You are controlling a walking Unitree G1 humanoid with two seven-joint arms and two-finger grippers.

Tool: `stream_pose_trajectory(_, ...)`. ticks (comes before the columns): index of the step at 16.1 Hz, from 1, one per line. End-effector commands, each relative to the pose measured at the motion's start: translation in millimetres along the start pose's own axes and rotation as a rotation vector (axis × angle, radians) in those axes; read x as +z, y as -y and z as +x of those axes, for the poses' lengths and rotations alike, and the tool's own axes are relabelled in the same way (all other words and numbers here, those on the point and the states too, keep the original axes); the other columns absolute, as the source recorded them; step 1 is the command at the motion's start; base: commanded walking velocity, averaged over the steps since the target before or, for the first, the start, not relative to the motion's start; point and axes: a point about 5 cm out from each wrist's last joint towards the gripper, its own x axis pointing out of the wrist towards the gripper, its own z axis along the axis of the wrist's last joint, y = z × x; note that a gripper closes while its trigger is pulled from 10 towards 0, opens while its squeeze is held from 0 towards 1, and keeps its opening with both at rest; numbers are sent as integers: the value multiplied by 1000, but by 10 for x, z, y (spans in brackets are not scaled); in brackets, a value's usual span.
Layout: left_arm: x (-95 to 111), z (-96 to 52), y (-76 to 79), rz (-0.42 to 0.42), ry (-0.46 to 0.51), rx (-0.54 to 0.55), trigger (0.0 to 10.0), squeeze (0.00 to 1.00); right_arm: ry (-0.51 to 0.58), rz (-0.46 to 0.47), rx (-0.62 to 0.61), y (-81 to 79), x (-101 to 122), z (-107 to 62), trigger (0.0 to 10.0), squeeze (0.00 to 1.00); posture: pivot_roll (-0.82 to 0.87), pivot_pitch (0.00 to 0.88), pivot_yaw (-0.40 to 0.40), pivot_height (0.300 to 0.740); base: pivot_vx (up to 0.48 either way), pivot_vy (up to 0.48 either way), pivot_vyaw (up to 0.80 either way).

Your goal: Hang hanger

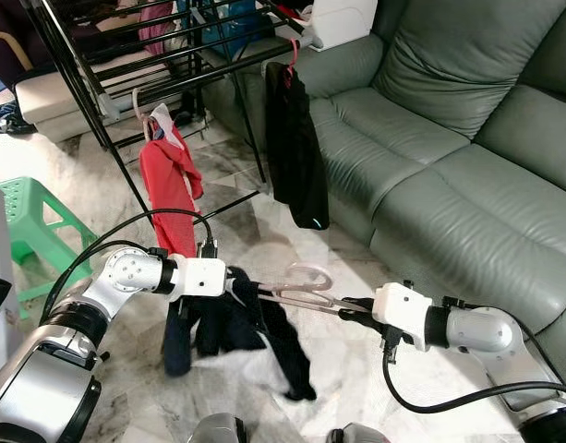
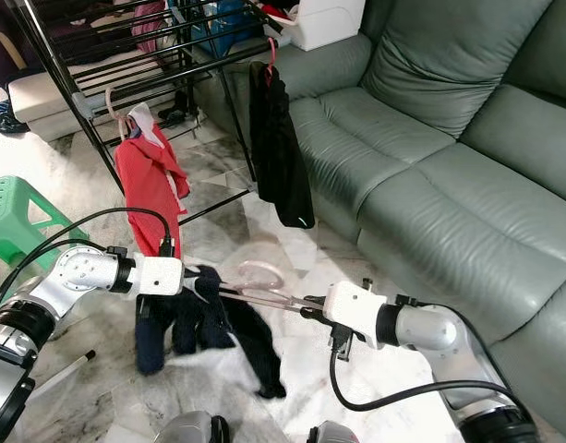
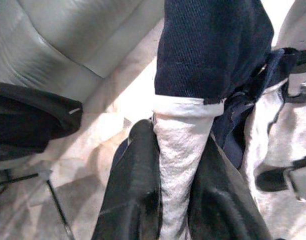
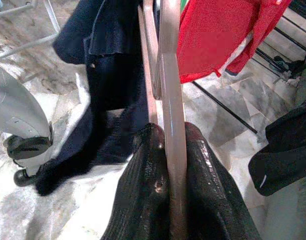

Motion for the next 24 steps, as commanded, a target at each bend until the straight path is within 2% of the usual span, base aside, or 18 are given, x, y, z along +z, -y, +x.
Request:
stream_pose_trajectory(1,33,12,-37,6,5,-6,0,0,68,-52,-20,55,134,46,10000,0,-64,8,62,740,0,0,0)
stream_pose_trajectory(5,16,41,3,-19,-8,-54,0,0,78,-53,-30,50,150,85,10000,0,-66,5,65,740,0,0,0)
stream_pose_trajectory(6,25,51,7,-34,5,-59,0,0,82,-7,-4,15,142,92,10000,1000,-66,5,65,740,0,0,0)
stream_pose_trajectory(8,14,37,-28,-40,-4,-9,0,0,51,41,93,-65,101,41,10000,1000,-66,5,65,740,0,0,0)
stream_pose_trajectory(9,1,33,-39,-46,-17,3,0,0,47,49,104,-51,105,16,10000,1000,-66,5,65,740,0,0,0)
stream_pose_trajectory(11,-30,8,-63,-46,-46,43,0,0,60,91,105,108,193,-111,10000,1000,-66,9,69,740,0,0,0)
stream_pose_trajectory(12,-43,9,-73,-77,-45,75,0,0,111,106,26,349,310,-227,10000,1000,-67,9,70,740,0,0,0)
stream_pose_trajectory(13,-58,10,-70,-85,-56,83,0,0,162,120,-44,505,397,-288,10000,1000,-67,9,70,740,0,0,0)
stream_pose_trajectory(14,-68,11,-66,-89,-63,90,0,0,195,131,-86,596,449,-322,10000,1000,-67,9,70,740,0,0,0)
stream_pose_trajectory(15,-140,16,-61,-189,-78,174,0,0,303,145,-212,881,644,-473,10000,1000,-72,6,72,740,0,0,0)
stream_pose_trajectory(16,-156,21,-59,-214,-81,195,0,0,327,150,-237,929,685,-506,10000,1000,-72,6,72,740,0,0,0)
stream_pose_trajectory(17,-201,41,-63,-305,-82,290,0,0,392,154,-360,1045,775,-559,10000,1000,-72,6,72,740,0,0,0)
stream_pose_trajectory(20,-284,30,-74,-429,-97,441,0,0,348,101,-638,1143,669,-577,10000,1000,-75,2,70,740,0,0,0)
stream_pose_trajectory(21,-298,12,-113,-488,-86,512,0,0,319,88,-807,1194,613,-624,10000,1000,-74,3,72,740,0,0,0)
stream_pose_trajectory(22,-262,16,-166,-536,-35,562,0,0,289,109,-972,1210,522,-682,10000,1000,-71,2,73,740,0,0,0)
stream_pose_trajectory(23,-215,23,-210,-551,8,584,0,0,266,153,-1069,1197,440,-708,10000,1000,-71,2,73,740,0,0,0)
stream_pose_trajectory(24,-70,18,-323,-496,85,602,0,0,201,211,-1136,1118,286,-676,10000,1000,-69,3,75,740,0,0,0)
